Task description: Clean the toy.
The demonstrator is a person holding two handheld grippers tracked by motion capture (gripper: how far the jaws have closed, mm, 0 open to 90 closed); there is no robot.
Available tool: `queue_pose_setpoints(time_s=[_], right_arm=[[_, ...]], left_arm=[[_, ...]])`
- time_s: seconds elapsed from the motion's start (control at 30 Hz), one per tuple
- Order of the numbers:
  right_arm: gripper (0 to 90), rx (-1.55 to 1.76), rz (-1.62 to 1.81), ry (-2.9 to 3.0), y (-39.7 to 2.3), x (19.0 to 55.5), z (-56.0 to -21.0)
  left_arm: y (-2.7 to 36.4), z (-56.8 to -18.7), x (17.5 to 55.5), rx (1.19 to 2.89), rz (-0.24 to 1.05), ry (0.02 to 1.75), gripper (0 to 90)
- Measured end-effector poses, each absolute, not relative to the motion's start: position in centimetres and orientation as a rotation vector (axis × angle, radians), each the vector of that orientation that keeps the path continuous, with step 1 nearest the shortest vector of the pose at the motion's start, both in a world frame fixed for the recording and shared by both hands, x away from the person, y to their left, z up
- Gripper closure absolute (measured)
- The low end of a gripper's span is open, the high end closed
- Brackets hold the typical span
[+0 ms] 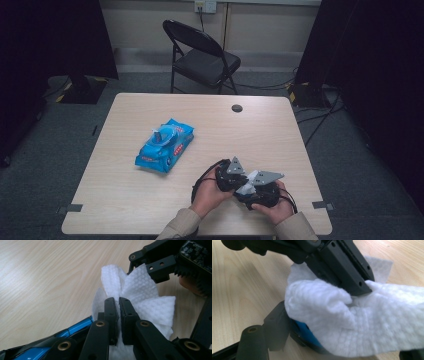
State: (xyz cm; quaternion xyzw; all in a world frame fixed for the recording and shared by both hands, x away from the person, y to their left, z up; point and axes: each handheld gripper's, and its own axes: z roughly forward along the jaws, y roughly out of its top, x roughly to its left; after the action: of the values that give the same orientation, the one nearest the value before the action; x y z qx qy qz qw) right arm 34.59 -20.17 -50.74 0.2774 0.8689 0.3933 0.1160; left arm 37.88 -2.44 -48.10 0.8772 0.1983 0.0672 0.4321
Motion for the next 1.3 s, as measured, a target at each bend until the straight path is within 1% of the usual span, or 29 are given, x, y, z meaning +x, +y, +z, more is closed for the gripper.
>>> queue_pose_setpoints(time_s=[0.1,1.0,1.07,1.3], right_arm=[[26.1,0.812,1.152,2.544,-20.2,34.6,-50.7],[26.2,0.811,1.153,2.545,-20.2,34.6,-50.7],[26.2,0.812,1.153,2.545,-20.2,34.6,-50.7],[26.2,0.811,1.153,2.545,-20.2,34.6,-50.7]], left_arm=[[-2.4,-48.1,38.0,2.185,0.185,0.498,85.6],[-1.0,-48.0,39.2,2.147,0.195,0.551,85.5],[-0.6,-47.8,39.4,2.149,0.226,0.564,85.5],[0.9,-47.7,39.9,2.143,0.246,0.603,85.6]])
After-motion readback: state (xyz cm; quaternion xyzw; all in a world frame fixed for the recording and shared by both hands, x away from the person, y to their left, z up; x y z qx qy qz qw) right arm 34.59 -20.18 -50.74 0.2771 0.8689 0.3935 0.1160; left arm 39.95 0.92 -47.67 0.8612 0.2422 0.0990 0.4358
